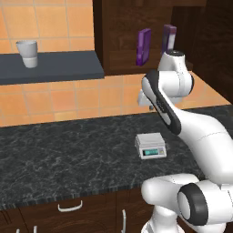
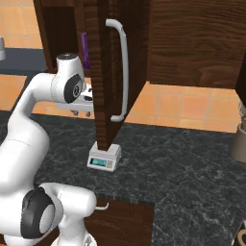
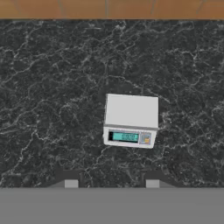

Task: Pick the cereal and place it on the digital scale for weighing, and close the cabinet.

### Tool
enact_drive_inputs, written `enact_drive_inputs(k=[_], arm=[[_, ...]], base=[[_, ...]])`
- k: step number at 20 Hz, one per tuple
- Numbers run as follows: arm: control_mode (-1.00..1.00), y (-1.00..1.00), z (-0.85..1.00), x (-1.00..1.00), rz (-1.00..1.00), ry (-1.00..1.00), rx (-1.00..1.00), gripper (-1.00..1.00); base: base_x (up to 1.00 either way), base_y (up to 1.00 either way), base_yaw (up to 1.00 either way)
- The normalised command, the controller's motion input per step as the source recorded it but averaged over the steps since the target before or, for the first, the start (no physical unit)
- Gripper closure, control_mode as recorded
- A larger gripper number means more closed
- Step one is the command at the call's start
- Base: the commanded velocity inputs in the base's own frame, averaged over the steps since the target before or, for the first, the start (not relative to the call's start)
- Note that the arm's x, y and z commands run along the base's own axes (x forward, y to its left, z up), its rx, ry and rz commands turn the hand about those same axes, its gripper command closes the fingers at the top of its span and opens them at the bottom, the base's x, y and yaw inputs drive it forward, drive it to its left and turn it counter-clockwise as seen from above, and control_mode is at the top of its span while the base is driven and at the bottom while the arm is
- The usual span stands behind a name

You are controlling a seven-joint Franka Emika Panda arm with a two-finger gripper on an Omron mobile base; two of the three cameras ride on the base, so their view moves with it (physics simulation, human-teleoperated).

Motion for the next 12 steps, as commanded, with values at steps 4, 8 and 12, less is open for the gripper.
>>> enact_drive_inputs(k=[4, 8, 12], arm=[[-1.00, 0.12, 0.02, -0.29, 0.02, -0.08, 0.00, -1.00], [-1.00, 0.49, 0.14, -0.44, 0.00, -0.30, -0.03, -1.00], [-1.00, 0.38, 0.36, -0.14, -0.06, -0.28, 0.01, -1.00]], base=[[0.00, 0.00, 0.00], [0.00, 0.00, 0.00], [0.00, 0.00, 0.00]])
